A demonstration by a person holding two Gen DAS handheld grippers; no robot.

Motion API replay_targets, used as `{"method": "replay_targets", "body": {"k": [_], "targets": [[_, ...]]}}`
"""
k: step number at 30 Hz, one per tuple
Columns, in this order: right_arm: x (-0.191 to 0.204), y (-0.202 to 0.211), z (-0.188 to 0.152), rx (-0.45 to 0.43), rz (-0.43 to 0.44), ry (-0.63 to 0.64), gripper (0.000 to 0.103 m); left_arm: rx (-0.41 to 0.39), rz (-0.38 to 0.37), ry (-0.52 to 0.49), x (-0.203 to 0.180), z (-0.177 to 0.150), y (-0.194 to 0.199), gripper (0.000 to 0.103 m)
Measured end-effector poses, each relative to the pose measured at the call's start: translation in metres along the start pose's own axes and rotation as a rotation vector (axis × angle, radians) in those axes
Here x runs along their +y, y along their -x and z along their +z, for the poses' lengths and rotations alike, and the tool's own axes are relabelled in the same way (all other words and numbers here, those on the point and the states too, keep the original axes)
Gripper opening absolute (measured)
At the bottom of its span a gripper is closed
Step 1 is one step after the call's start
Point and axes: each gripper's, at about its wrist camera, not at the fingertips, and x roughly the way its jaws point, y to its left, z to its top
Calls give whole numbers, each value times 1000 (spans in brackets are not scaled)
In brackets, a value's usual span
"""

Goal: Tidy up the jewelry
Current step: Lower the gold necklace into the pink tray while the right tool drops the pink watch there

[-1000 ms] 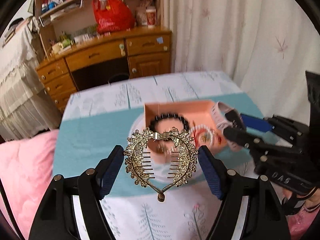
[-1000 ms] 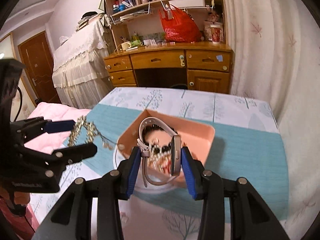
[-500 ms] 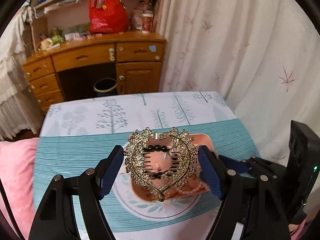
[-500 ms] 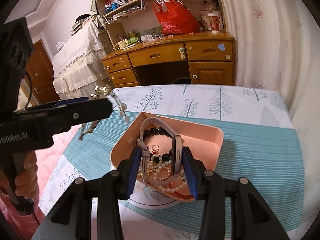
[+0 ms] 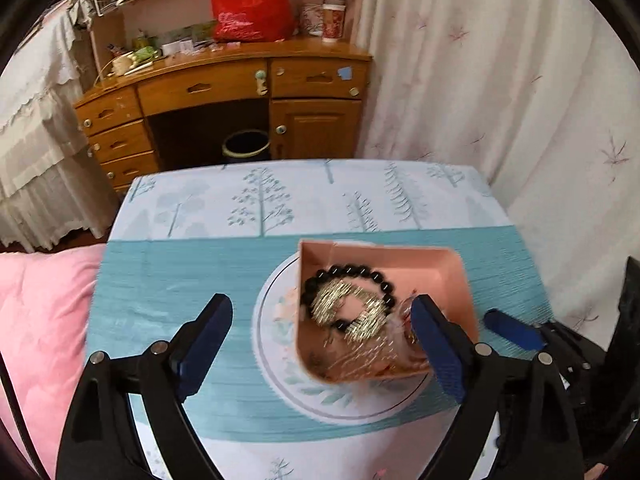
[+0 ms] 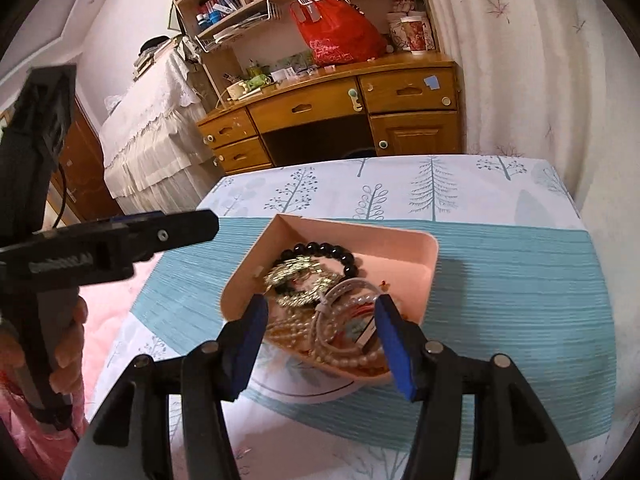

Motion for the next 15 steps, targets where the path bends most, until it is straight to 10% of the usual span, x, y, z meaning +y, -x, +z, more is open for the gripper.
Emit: {"method": "replay_targets", "body": {"k": [15], "targets": [[53, 13, -72, 79, 53, 197, 56, 13, 123, 77, 40, -88, 15, 91]]}}
